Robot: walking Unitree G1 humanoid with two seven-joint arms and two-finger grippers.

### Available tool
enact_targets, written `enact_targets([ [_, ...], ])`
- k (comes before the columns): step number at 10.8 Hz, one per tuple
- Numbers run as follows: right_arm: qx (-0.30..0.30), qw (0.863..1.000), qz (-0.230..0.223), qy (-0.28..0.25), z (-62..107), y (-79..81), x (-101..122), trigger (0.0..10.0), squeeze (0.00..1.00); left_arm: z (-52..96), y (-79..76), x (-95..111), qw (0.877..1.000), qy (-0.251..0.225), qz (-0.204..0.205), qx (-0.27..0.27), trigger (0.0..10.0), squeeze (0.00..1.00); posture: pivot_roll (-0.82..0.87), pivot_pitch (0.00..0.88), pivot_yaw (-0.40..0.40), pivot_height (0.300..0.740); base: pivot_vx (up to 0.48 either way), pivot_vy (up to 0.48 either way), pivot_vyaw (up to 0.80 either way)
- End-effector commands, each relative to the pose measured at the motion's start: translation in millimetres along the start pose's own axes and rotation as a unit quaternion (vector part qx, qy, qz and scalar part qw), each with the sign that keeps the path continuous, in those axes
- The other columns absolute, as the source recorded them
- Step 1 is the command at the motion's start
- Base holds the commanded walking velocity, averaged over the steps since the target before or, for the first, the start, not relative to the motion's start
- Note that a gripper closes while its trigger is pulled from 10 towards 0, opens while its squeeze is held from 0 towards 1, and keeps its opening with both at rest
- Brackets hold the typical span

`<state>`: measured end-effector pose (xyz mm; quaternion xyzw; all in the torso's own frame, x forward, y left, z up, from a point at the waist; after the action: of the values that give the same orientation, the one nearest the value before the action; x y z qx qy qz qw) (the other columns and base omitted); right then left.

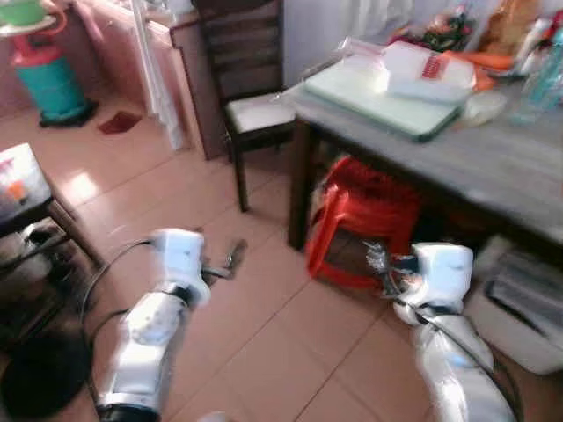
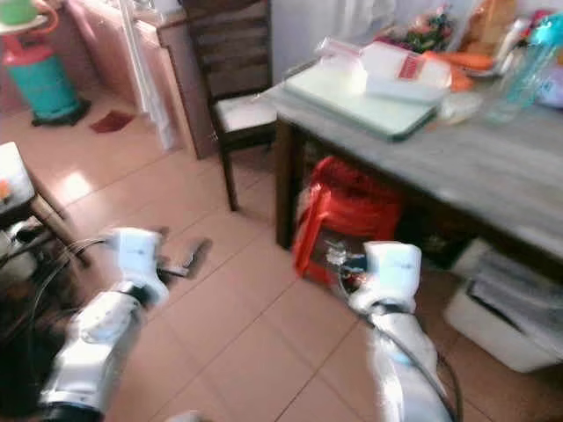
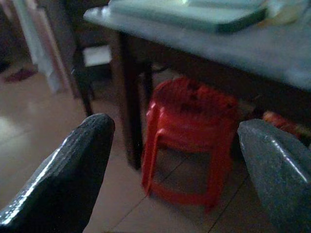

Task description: Setting the table

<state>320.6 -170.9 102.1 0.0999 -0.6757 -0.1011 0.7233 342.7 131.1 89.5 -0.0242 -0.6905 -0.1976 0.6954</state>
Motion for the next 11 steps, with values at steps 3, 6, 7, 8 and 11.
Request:
enact_targets([
  [3,0.017,1.000,-0.009,-0.005,-1.3,13.1,2,10.0,0.00,4.1,12.3,-3,1.000,0.006,-0.011,0.012,10.0,0.00,0.10,0.103,-0.014,0.740,0.276,0.000,-0.80],
  [6,0.020,1.000,-0.010,-0.006,-2.5,14.8,2,10.0,0.00,2.6,17.7,-9,0.999,0.023,-0.023,0.036,10.0,0.00,0.10,0.096,-0.015,0.740,0.092,0.000,-0.19],
  [7,0.022,1.000,-0.011,-0.006,-3.7,16.4,2,10.0,0.00,1.7,19.7,-13,0.998,0.038,-0.029,0.044,10.0,0.00,0.10,0.089,-0.016,0.740,0.000,0.000,0.00],
  [8,0.023,1.000,-0.012,-0.006,-4.0,16.8,2,10.0,0.00,1.4,19.4,-13,0.998,0.038,-0.029,0.043,10.0,0.00,0.10,0.086,-0.016,0.740,0.000,0.000,0.00],
  [11,0.023,1.000,-0.014,-0.004,-4.8,18.2,1,10.0,0.00,-1.0,18.2,-10,0.998,0.033,-0.037,0.045,10.0,0.00,0.10,0.084,-0.014,0.740,0.000,0.000,-0.53],
])
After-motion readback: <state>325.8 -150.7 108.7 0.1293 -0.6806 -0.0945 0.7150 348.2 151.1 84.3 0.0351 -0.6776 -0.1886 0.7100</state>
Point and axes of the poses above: a point about 5 cm out from each wrist's last joint towards the gripper, its own z axis pointing back from the gripper into the wrist, its own x axis along the axis of the wrist's last joint, y = z × x, the point moved 6 cm from there along -z, pointing out of the wrist towards the gripper, and after that the axes turned 15 degrees about -z, right-handed, at the moved point
